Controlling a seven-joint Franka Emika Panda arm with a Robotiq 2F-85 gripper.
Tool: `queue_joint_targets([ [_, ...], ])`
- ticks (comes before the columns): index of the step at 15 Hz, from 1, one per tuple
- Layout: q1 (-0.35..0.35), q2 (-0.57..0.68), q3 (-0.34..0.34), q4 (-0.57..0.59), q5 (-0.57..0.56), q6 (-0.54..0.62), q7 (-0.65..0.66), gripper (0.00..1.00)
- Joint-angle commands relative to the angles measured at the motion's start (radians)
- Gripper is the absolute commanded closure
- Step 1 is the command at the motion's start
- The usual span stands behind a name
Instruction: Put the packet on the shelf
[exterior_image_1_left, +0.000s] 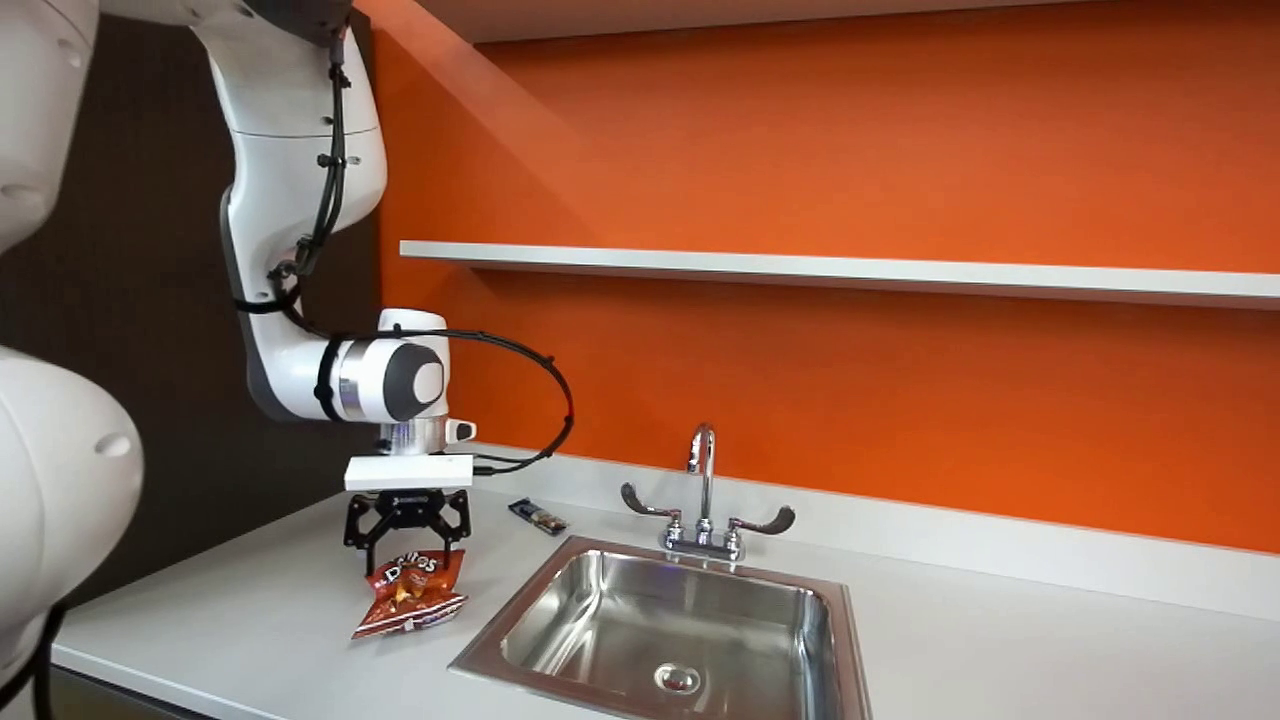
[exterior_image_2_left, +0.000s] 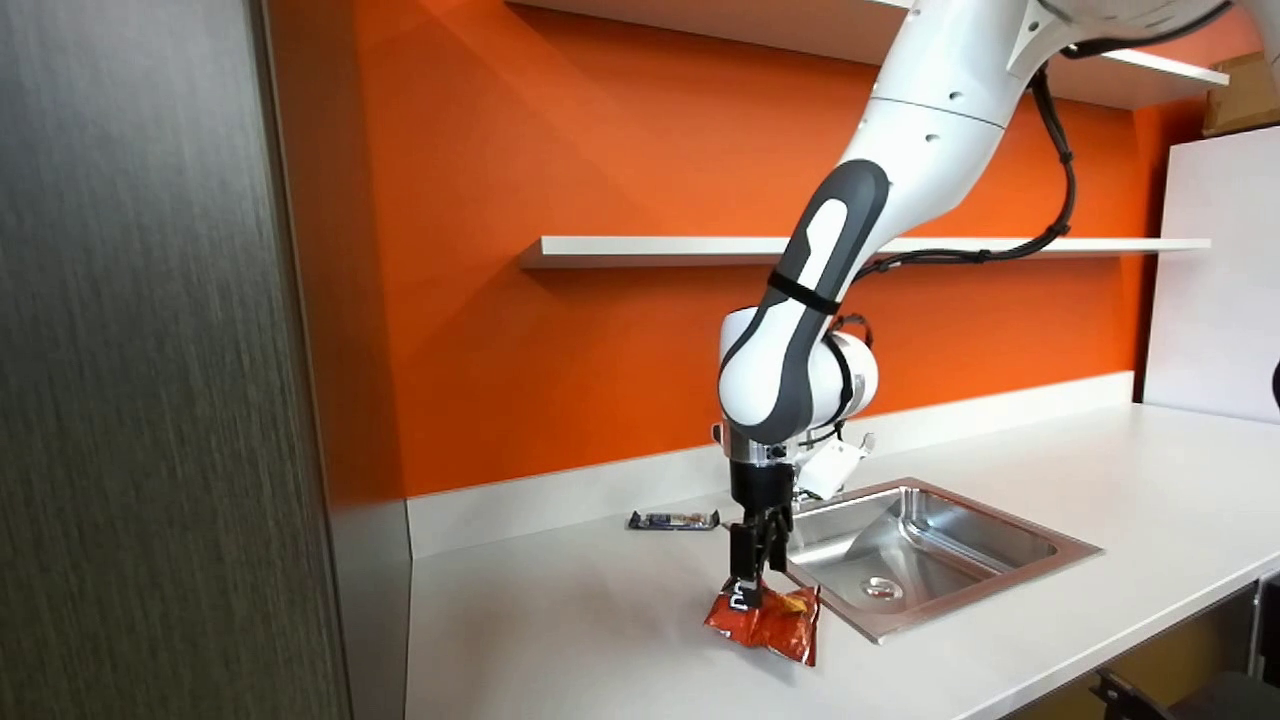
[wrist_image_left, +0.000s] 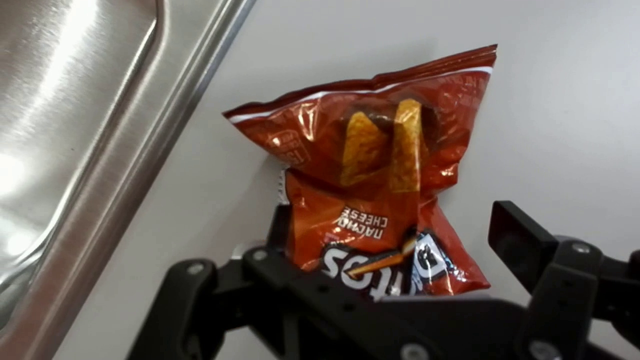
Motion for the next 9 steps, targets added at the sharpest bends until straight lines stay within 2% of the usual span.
queue_joint_targets([
  [1,-0.021,0.026,0.003,0.029,-0.036,-0.002,0.028,0.0],
  [7,-0.022,0.051,0.003,0.044,-0.04,-0.007,0.043,0.0],
  [9,-0.023,0.057,0.003,0.048,-0.04,-0.007,0.046,0.26],
])
